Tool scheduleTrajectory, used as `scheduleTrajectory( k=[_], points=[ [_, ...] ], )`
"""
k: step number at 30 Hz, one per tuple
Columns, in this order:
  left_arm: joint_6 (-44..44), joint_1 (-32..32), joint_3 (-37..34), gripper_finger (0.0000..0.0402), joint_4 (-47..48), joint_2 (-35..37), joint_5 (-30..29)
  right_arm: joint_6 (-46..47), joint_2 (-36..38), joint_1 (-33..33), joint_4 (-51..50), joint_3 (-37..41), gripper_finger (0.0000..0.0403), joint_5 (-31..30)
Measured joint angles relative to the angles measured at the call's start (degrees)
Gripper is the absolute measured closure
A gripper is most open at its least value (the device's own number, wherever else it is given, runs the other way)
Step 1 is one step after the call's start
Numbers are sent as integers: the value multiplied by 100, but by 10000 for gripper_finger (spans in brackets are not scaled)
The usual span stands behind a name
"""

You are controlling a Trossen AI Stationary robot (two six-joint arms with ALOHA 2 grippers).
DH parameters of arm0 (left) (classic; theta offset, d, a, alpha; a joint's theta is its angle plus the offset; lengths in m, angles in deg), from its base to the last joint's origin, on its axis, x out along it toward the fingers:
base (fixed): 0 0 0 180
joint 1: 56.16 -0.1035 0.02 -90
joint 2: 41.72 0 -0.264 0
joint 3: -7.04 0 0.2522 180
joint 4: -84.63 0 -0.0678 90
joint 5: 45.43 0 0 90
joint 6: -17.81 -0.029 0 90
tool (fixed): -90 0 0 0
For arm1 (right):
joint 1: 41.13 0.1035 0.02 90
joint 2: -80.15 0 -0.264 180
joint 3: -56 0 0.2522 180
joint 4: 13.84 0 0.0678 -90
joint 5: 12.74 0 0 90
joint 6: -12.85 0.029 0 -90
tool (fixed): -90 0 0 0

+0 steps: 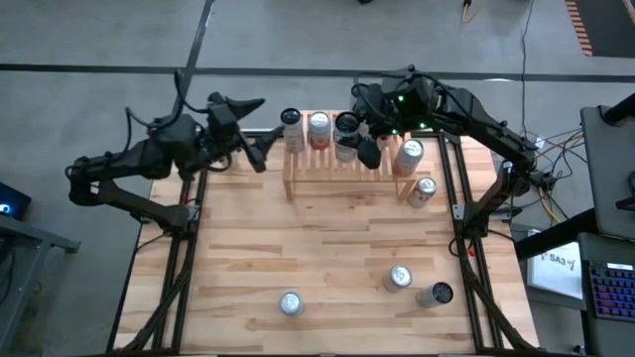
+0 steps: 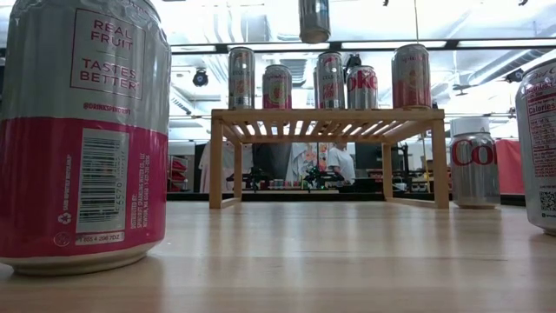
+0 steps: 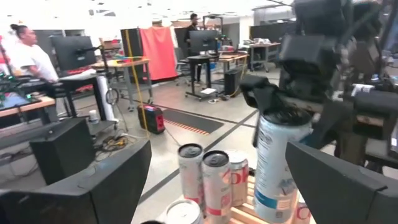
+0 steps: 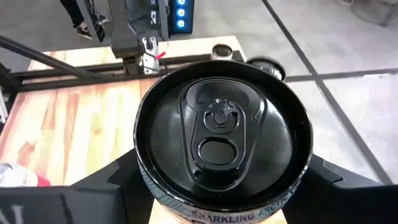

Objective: Place canned beverage on shelf
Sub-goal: Put the blue soda can on the shelf

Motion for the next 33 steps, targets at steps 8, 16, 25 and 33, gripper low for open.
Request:
scheduleTrajectory(
  k=[8, 16, 25, 33],
  points=[
    [102, 0, 0, 45, 258, 183, -46, 339, 783, 87, 1420, 1856, 157, -9],
    [19, -7, 0, 45, 258, 40, -256, 729, 1178, 101, 2891, 3601, 157, -508],
    [21, -9, 0, 45, 254, -117, -352, 757, 1243, 103, 3445, 4275, 157, -824],
    [19, -11, 0, 44, 254, -172, -560, 796, 1211, 103, 3453, 4394, 157, -1062]
  ],
)
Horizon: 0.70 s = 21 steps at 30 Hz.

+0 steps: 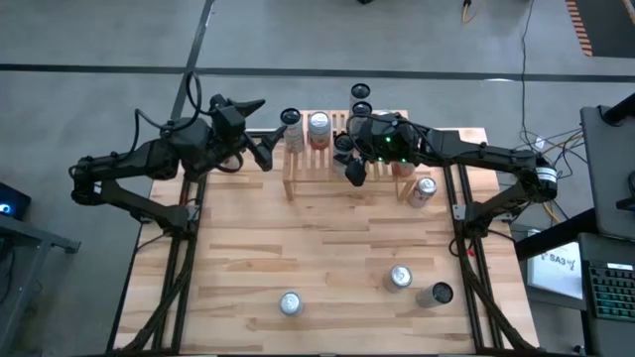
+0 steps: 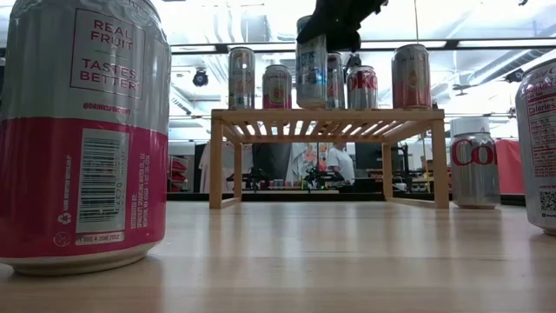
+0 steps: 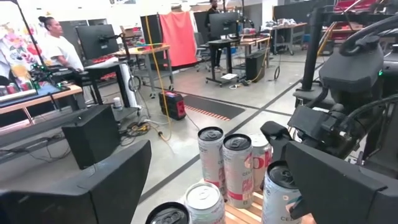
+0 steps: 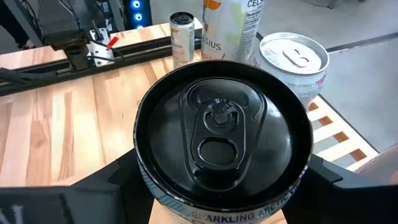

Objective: Place canned beverage on shelf
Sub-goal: Put the blue soda can on the shelf

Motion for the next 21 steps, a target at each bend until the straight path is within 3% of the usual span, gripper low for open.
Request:
scheduleTrajectory(
  k=[21],
  points=[
    [63, 0, 0, 44, -25, -96, -94, 405, -278, 37, 150, 4, 148, -172]
  ],
)
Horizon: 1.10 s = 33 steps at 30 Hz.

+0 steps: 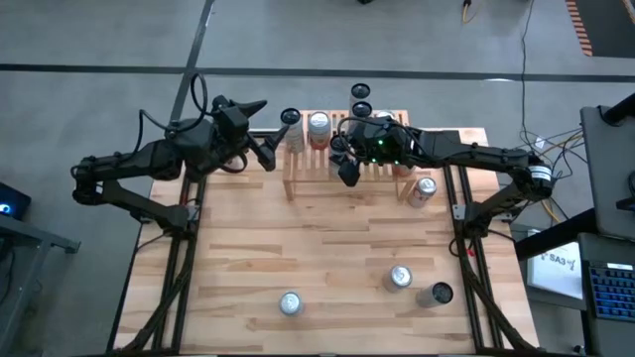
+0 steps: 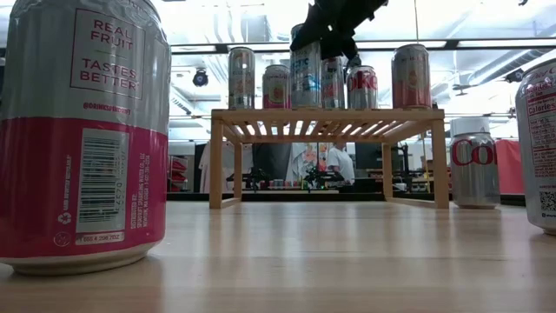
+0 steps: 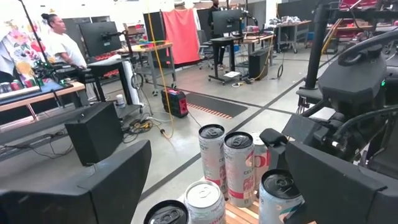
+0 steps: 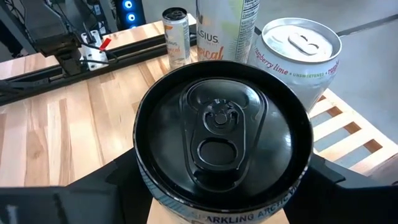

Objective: Place canned beverage on shelf
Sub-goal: Put the blue soda can on the shelf

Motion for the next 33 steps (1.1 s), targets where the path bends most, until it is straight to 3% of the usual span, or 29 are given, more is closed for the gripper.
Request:
scheduleTrajectory(
  k=[10, 22, 33],
  points=[
    [-44, 0, 0, 44, 9, -22, -3, -12, -3, -2, -18, 0, 102, 1],
    [-46, 0, 0, 44, 17, -20, -2, -16, 129, -15, -56, -52, 115, 4],
    [-46, -2, 0, 45, 56, -20, 7, -60, 137, -15, -386, -783, 115, -2]
  ],
)
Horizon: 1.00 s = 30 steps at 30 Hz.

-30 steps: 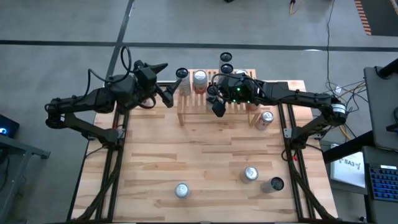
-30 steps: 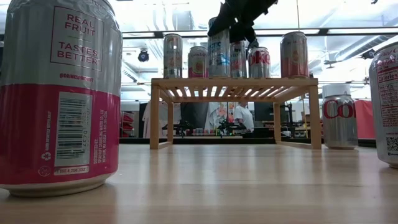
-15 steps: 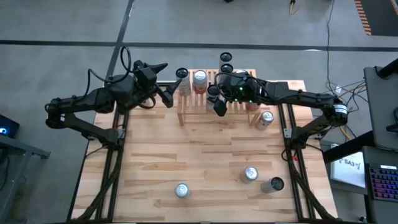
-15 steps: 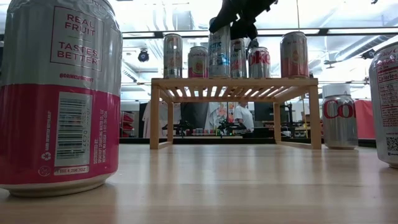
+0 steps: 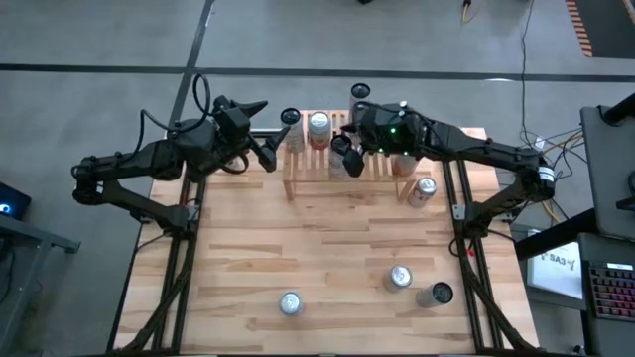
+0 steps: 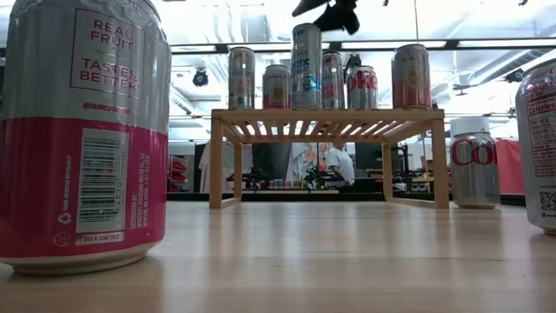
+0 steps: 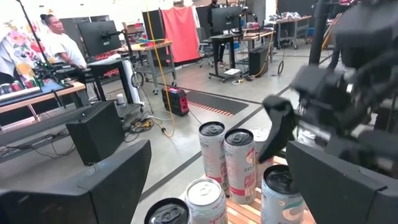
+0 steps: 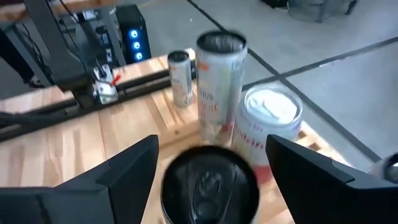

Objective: Place canned beverage on shelf
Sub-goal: Put the blue soda can on the shelf

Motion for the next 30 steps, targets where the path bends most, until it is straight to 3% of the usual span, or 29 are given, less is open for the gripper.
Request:
scheduleTrajectory(
  k=[7, 10, 14, 18, 23, 27, 30],
  points=[
    [227, 2, 0, 45, 296, 0, 19, 69, 0, 0, -688, -1005, 119, 29],
    [362, 1, 0, 45, 407, -8, 20, 60, -1, 2, -1274, -1522, 135, 448],
    [369, 2, 0, 45, 375, -108, 20, 280, -13, 34, -2100, -1985, 182, 1484],
    [305, -9, 0, 45, 221, -308, 17, 212, -93, 345, -3257, -2087, 267, 2084],
    [203, -9, -2, 45, 30, -587, 20, 137, -141, 529, -3450, -1749, 379, 1929],
    [182, -9, -2, 45, 27, -749, 17, 83, -140, 501, -3112, -1474, 388, 1535],
    [173, -9, -2, 45, 34, -834, 17, 48, -143, 490, -3102, -1356, 393, 792]
  ],
)
